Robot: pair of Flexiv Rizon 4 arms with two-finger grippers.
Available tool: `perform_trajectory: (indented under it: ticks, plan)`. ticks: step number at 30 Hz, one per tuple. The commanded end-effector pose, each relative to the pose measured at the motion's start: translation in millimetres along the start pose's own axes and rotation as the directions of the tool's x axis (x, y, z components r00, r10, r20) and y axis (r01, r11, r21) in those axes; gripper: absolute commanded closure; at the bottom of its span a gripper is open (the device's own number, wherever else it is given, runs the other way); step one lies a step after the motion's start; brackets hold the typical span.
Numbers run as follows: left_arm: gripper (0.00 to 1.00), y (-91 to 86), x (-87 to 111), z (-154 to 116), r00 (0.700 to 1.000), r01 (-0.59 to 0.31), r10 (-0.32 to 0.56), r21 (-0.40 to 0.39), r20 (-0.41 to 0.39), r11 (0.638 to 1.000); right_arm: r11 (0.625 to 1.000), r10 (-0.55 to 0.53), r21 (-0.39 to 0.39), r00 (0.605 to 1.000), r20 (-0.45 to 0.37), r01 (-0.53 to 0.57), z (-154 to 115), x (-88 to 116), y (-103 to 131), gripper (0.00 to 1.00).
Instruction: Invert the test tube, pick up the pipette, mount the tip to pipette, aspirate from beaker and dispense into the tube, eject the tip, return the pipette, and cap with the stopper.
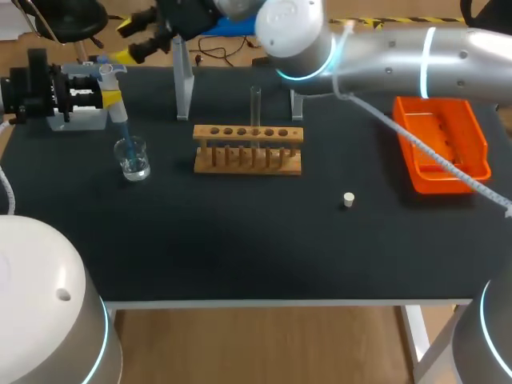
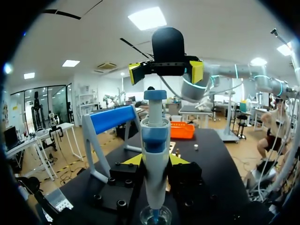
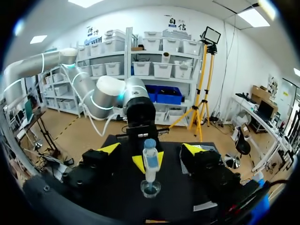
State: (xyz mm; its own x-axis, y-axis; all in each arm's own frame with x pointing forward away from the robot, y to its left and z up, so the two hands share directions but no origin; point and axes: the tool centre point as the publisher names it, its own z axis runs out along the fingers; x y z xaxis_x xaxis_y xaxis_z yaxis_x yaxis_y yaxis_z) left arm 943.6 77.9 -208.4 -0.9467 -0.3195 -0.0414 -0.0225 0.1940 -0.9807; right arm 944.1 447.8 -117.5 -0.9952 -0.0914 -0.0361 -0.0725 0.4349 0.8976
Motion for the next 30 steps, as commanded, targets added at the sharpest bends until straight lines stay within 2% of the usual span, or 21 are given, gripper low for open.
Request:
perform_trajectory:
  ticks: [1,11,18,24,30]
  plan:
    - [1.00,-0.5,0.1,-0.1,1.000,0.000,0.000,-0.001,0.001,1.000,1.000,-0.001,-0.007,1.000,-0.006,0.001,-51.6,2.1,-12.2,0.00]
    - [1.00,-0.5,0.1,-0.1,1.000,0.000,0.000,-0.001,0.001,1.000,0.998,-0.044,-0.046,0.999,-0.019,0.043,-134.9,16.7,-44.1,0.00]
    - [1.00,-0.5,0.1,-0.1,1.000,0.000,0.000,-0.001,0.001,1.000,0.998,-0.038,-0.053,0.999,0.024,0.040,-181.1,17.7,-73.9,0.00]
    - [1.00,-0.5,0.1,-0.1,1.000,0.000,0.000,-0.001,0.001,1.000,0.997,-0.031,-0.066,0.998,0.046,0.034,-204.3,22.5,-99.3,0.00]
    - [1.00,-0.5,0.1,-0.1,1.000,0.000,0.000,-0.001,0.001,1.000,0.997,-0.008,-0.081,1.000,0.027,0.011,-209.3,21.9,-130.2,0.00]
